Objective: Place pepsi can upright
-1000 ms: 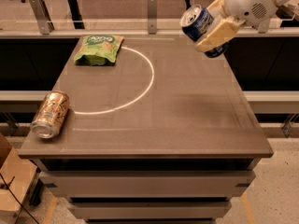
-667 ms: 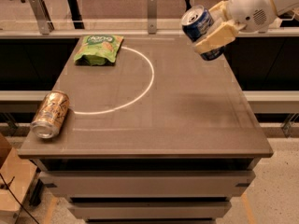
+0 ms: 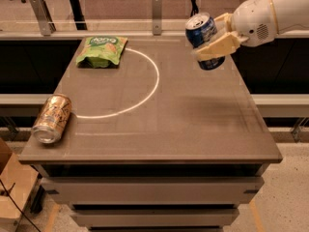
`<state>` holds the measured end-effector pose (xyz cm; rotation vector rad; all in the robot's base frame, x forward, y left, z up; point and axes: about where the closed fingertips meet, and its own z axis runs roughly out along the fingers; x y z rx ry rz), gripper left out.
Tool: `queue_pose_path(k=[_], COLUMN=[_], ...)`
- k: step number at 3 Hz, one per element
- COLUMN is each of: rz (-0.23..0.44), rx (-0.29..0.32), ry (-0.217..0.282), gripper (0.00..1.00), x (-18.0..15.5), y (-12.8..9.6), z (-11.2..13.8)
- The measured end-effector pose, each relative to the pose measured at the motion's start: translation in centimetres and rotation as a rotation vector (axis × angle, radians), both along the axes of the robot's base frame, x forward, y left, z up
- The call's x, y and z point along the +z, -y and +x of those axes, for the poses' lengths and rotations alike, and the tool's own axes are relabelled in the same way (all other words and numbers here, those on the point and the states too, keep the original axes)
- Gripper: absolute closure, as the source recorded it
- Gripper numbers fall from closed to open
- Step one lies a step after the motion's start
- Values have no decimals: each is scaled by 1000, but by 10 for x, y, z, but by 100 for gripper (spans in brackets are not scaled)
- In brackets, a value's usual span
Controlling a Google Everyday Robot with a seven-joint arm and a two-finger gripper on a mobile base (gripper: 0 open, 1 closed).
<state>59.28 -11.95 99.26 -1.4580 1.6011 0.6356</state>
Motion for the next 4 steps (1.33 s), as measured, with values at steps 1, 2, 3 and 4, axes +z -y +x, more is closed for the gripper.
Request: queue_pose_path(k=[1, 2, 3, 4], rz=[64, 123, 184, 238], rx=[-5, -18, -47, -82], ry=[-16, -15, 9, 29], gripper=[100, 100, 100, 100], x=[-11, -23, -33, -44], y=[-5, -9, -12, -16], z=[1, 2, 3, 5])
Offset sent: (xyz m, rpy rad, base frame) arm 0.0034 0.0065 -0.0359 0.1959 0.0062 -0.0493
